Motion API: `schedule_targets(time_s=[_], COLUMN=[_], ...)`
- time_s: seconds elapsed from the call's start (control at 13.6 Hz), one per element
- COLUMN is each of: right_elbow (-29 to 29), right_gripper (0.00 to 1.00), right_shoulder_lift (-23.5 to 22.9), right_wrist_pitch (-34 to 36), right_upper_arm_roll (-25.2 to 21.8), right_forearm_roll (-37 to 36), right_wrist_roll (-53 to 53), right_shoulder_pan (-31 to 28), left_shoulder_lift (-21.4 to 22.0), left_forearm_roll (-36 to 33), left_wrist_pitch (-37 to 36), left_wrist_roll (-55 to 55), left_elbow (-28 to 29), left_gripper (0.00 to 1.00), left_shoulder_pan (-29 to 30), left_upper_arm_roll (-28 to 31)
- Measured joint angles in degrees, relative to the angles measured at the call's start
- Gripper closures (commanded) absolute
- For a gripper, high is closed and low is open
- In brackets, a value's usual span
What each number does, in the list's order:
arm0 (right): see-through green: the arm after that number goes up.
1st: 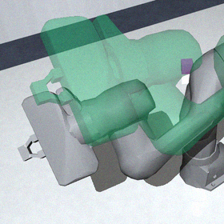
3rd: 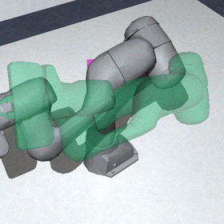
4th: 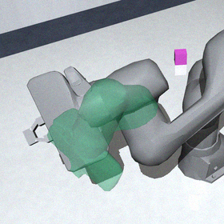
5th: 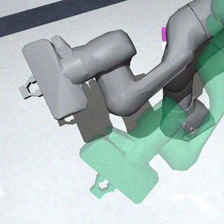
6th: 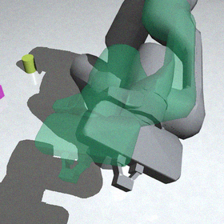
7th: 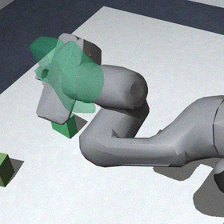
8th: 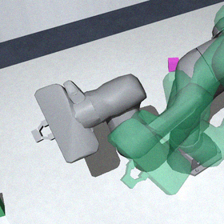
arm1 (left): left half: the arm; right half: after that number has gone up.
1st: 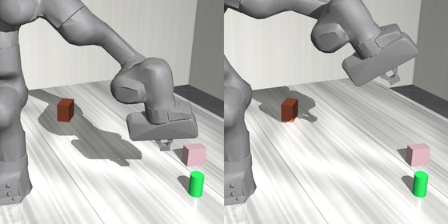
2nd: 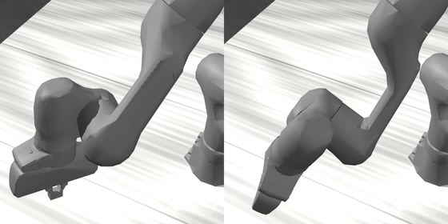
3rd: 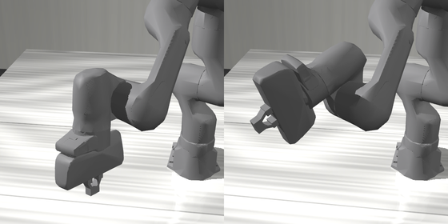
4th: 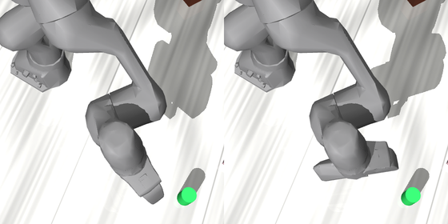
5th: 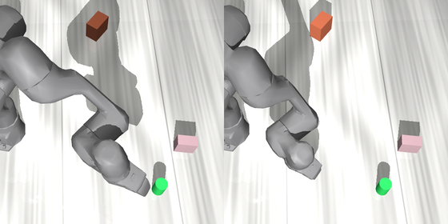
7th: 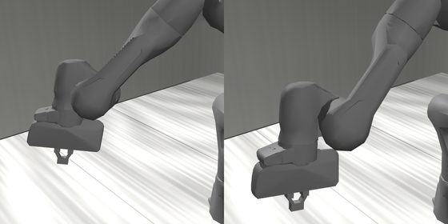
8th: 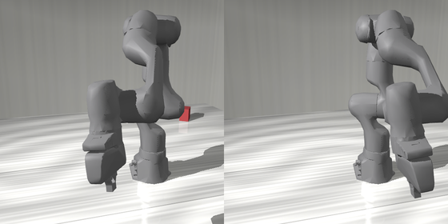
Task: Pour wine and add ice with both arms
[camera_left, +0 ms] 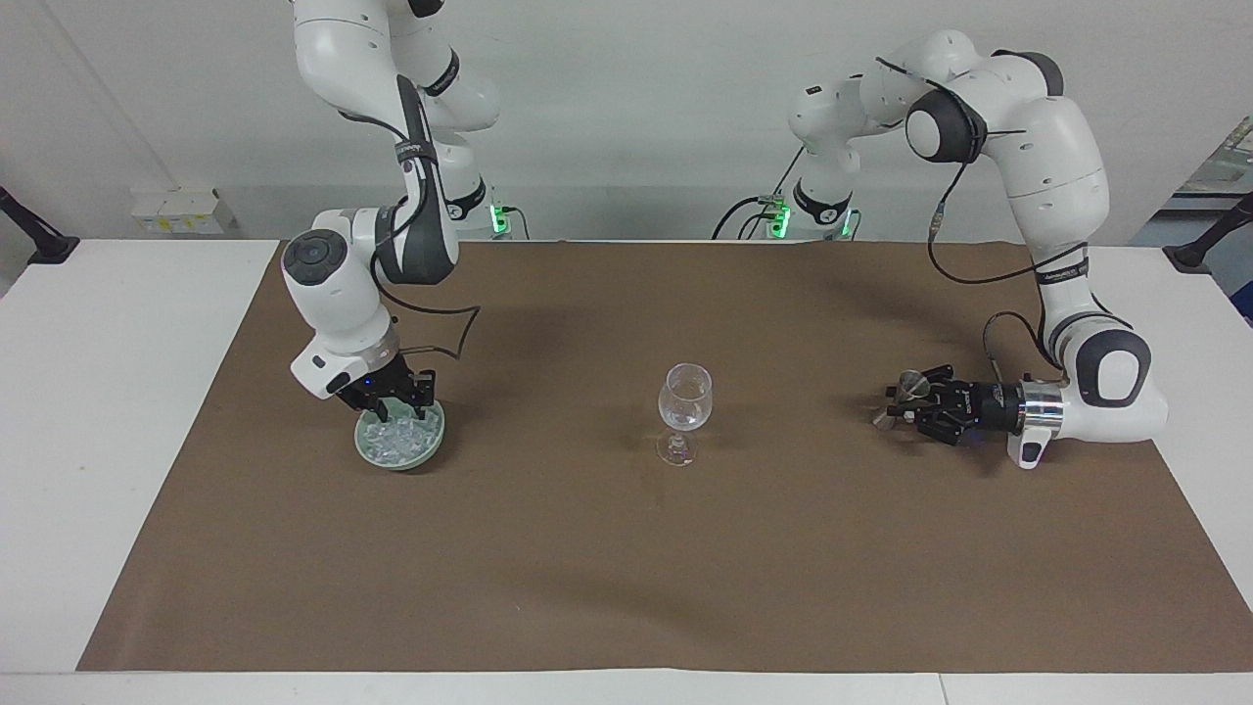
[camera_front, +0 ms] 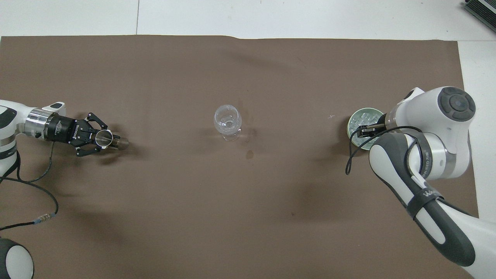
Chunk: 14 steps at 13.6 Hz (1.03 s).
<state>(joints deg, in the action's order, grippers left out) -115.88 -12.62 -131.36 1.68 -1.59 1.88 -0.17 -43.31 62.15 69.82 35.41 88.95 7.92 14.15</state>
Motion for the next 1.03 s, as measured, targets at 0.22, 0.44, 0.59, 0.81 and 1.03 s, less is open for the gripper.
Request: schedule_targets(time_s=[0.22, 0.44, 0.59, 0.81, 1.03], right_elbow=[0.0, 0.0, 0.0, -0.1, -0.1], right_gripper=[0.52, 0.52, 0.52, 0.52, 0.93], right_shoulder_lift=[0.0, 0.0, 0.0, -0.1, -0.2], right_wrist_pitch=[-1.2, -1.3, -1.3, -1.3, -1.3], right_upper_arm_roll=[0.0, 0.0, 0.1, 0.1, 0.1], right_forearm_roll=[0.0, 0.0, 0.0, 0.0, 0.0], right_wrist_roll=[1.2, 1.3, 1.3, 1.3, 1.3], right_shoulder_pan=[0.0, 0.1, 0.1, 0.5, 1.3], left_shoulder_lift=[0.0, 0.0, 0.0, 0.4, 1.3], left_forearm_roll=[0.0, 0.0, 0.0, -0.4, -3.7], left_wrist_pitch=[0.0, 0.0, 0.0, -0.2, -0.7], left_wrist_roll=[0.0, 0.0, 0.0, -0.1, -0.4], left_elbow=[0.0, -0.2, -0.6, -2.0, -4.5], left_gripper=[0.0, 0.0, 0.0, 0.0, 0.0], left_shoulder_pan=[0.0, 0.0, 0.0, 0.0, 0.0], left_upper_arm_roll=[0.3, 0.4, 1.0, 2.2, 2.6])
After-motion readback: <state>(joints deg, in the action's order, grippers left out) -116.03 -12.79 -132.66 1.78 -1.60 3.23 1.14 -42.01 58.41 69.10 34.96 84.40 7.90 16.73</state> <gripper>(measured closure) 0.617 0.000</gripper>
